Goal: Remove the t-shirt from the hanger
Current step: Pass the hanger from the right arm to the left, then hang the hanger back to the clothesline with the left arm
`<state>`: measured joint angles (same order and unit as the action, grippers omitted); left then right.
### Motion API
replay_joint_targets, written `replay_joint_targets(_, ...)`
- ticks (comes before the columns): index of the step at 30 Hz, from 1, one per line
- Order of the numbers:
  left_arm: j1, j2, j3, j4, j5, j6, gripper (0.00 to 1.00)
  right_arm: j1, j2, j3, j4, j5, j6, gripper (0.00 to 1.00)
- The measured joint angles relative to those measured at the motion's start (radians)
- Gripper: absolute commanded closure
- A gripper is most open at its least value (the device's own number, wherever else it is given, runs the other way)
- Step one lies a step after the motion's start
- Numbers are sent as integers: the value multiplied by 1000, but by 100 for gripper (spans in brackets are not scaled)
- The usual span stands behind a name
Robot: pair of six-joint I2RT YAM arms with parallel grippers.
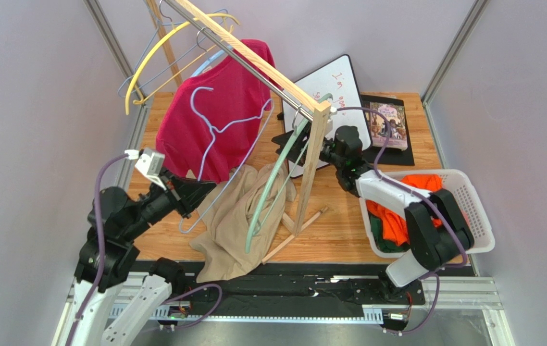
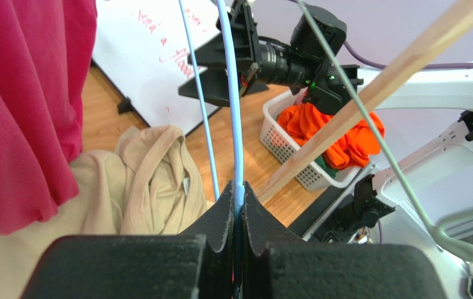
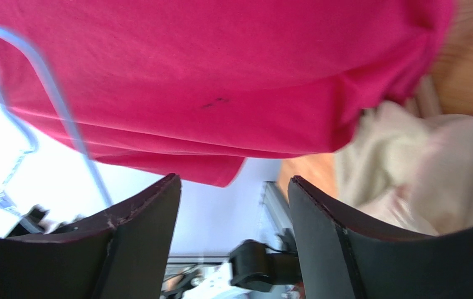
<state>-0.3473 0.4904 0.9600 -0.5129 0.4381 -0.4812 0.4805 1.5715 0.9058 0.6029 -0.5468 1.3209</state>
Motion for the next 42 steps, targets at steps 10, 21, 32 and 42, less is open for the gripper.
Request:
replay_joint_targets(10,0,-30,14,88,53,-33,100,-147,-245,4,-471,129,-294,26)
replay_joint_targets(21,0,123,51,336,198,-166,100,-278,-270,-47,-595,138,-390,26)
replay_joint_targets(32,-117,220,95,383,207,-182,100,-285,-314,-48,-614,138,-422,26)
replay_joint_targets(42,-167,222,88,392,168,-179,100,-288,-338,-48,-652,154,-441,27)
